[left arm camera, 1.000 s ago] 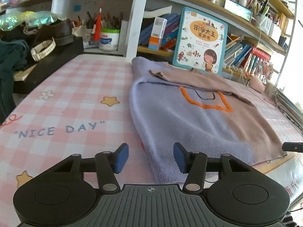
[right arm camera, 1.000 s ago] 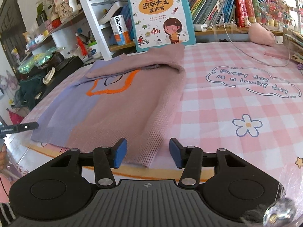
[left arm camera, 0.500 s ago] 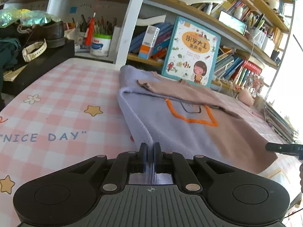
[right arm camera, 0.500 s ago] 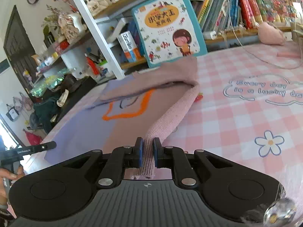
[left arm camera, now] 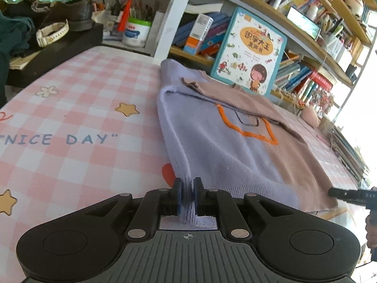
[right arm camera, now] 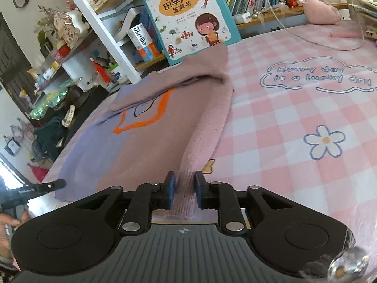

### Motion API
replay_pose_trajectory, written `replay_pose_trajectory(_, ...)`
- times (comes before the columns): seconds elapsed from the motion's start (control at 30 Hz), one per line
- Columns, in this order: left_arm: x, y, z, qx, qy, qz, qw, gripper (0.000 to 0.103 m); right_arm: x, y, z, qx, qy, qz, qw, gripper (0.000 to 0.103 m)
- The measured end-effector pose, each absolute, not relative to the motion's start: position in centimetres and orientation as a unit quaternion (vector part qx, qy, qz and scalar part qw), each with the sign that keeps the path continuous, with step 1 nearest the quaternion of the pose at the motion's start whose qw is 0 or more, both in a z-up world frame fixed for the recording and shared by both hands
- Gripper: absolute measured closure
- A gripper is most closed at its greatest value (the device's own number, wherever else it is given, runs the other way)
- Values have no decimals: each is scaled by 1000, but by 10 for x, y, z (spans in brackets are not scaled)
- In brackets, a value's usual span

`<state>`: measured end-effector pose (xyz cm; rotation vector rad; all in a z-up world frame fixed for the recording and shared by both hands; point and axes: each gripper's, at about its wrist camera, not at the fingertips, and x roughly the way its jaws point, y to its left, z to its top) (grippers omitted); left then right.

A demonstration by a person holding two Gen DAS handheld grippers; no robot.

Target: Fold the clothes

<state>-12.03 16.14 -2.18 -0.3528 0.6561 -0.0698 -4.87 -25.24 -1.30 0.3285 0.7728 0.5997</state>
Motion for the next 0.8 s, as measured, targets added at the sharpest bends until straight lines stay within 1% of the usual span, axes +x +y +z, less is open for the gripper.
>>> replay_pose_trajectory(0.03, -120, 161, -22, -171, 320, -36, 931, 91, -48, -251, -13, 157, 370, 289, 869, 80)
replay_pose_trajectory(0.23, -113, 169, -25, -199, 320, -43, 925, 90, -39, -247, -14, 172, 372, 295, 863, 80)
replay_pose_trajectory(0.3, -113, 167, -25, -194, 319, -44, 927, 90, -37, -248, -15, 176, 374, 294, 862, 84)
replay_pose_trajectory(0.37, -114, 167, -26, -190, 318, -47, 928, 92, -37, -249, -15, 171, 375, 290, 863, 91)
replay_pose_trajectory(0.43, -115, 169, -27, -200, 318, -52, 925, 95, -40, -253, -16, 175, 376, 284, 864, 92)
replay_pose_trajectory(0.53, -121, 176, -29, -218, 320, -64, 920, 97, -47, -255, -15, 168, 374, 279, 868, 93)
replay_pose_trajectory(0.8, -156, 180, -25, -208, 327, -74, 919, 97, -83, -259, -11, 165, 382, 281, 865, 93)
